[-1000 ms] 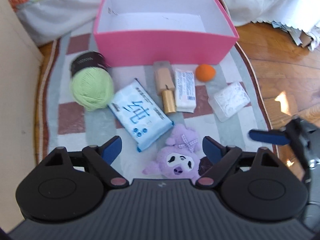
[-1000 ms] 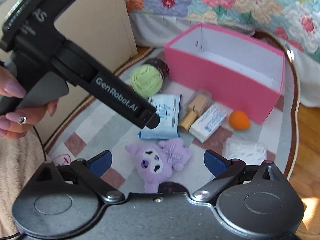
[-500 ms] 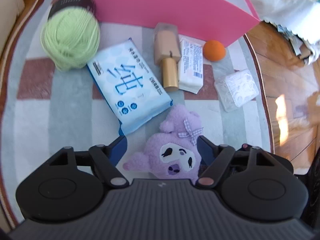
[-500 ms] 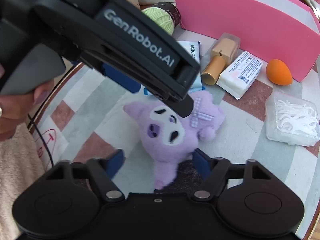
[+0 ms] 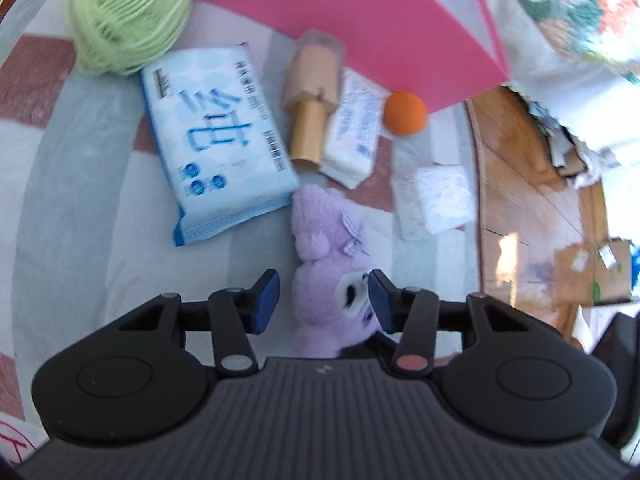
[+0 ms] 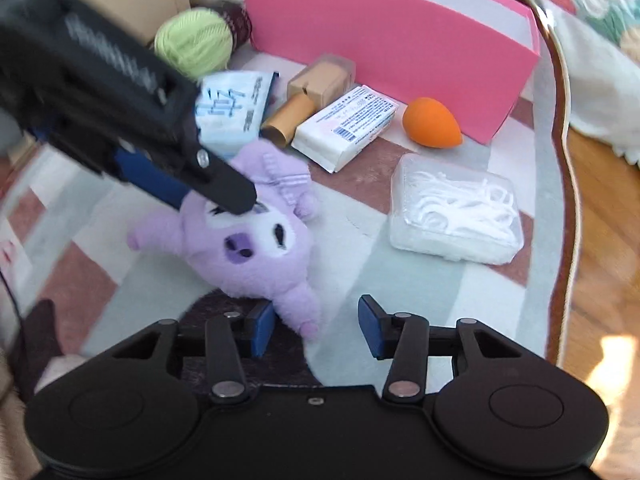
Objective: Organize objects
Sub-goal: 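Close the left gripper on the purple plush toy's head, then lift the plush toy with the left gripper over the pink box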
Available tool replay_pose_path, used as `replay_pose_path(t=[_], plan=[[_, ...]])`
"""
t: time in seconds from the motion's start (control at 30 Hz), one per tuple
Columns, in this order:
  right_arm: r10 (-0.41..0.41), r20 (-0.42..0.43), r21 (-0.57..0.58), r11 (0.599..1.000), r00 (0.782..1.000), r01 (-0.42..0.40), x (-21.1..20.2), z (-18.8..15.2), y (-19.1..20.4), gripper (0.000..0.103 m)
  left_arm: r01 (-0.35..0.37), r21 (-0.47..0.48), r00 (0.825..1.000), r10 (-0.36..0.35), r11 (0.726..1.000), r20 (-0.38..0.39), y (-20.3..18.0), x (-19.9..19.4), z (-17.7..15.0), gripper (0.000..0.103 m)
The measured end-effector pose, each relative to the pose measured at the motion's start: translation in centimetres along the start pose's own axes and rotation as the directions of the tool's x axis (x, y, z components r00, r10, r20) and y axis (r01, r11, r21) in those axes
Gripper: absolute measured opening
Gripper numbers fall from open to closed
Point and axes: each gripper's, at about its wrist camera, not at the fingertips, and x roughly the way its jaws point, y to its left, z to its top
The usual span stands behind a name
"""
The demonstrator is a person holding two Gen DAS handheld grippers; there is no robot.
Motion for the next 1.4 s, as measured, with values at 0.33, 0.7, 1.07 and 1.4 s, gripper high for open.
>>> replay_pose_path(t=[0.33,0.7,1.07,1.4], plan=[[0.182,0.039,0.070,0.980,0.983,-0.184,1.0,-0.1,2.8,0.086,0.044,-0.110,0.999,-0.041,0.993,0.026,1.9,-0.4,-0.8,0.045],[0.106,0.145,0.007,0.994,0.984,-0.108,-1.1,0.0,3.1,0.060,0.067,-0.077,0.996,-0.061,0.995,0.071,1.1,-2.6,-2.0,0.040],[0.096,0.242,-0.079,0.994,0.965,-0.078,-5.5,4.2,0.5,0.060,0.067,0.080,0.980,-0.081,0.995,0.184,-4.6,-7.1,1.0,0.040],[0.126,0.330,-0.048,0.992,0.935,-0.117,-8.6,12.9,-3.9,0.060,-0.027,0.234,0.951,-0.048,0.972,0.306,-10.1,-10.7,8.3,0.040]])
